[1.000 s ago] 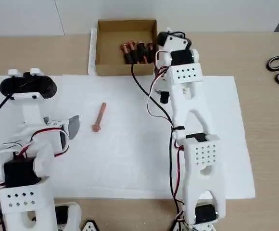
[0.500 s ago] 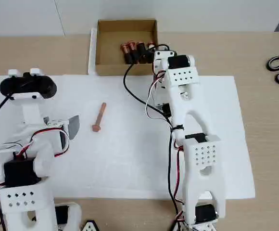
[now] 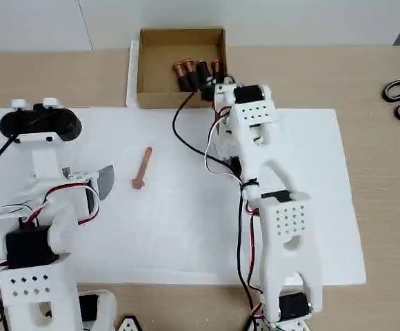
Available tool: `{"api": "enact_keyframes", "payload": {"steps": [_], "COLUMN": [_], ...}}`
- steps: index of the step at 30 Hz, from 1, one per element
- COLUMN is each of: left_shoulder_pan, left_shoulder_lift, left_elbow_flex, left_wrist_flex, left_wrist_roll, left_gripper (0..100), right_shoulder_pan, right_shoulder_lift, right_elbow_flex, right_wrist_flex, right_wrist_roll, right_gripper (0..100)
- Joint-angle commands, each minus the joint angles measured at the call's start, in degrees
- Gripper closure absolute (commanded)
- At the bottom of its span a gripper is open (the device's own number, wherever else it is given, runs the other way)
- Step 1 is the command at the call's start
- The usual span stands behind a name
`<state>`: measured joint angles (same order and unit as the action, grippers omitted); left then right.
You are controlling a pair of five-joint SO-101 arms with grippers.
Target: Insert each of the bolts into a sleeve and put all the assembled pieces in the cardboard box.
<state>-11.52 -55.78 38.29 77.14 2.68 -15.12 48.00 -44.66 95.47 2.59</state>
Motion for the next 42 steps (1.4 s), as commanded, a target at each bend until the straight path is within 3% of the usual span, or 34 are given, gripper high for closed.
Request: {"api": "enact_keyframes", "payload": {"steps": [1, 8, 22, 30, 42], "left_shoulder_pan": [-0.1, -0.2, -0.3, -0.1, -0.1], "left_shoulder_lift": [-1.1, -1.1, -1.1, -1.1, 1.4], "left_elbow_flex": [-0.4, -0.4, -0.4, -0.4, -3.9], "left_wrist_flex": [0.0, 0.0, 0.0, -0.1, 2.7], "left_wrist_roll": [-0.4, -0.4, -0.4, -0.4, -2.5], "left_gripper": [74, 74, 74, 74, 74], "right_shoulder_pan": [0.0, 0.0, -0.3, 0.0, 2.3], "right_shoulder_lift": [-0.2, 0.0, 0.0, -0.3, -10.7], "right_elbow_flex": [-0.3, -0.3, 1.1, 3.1, 1.9], "right_wrist_flex": [0.5, 0.7, 0.7, 0.4, 0.7], "right_wrist_roll": [0.4, 0.4, 0.2, 0.2, 0.7], "right_gripper": [89.0, 79.7, 79.9, 99.4, 99.5]}}
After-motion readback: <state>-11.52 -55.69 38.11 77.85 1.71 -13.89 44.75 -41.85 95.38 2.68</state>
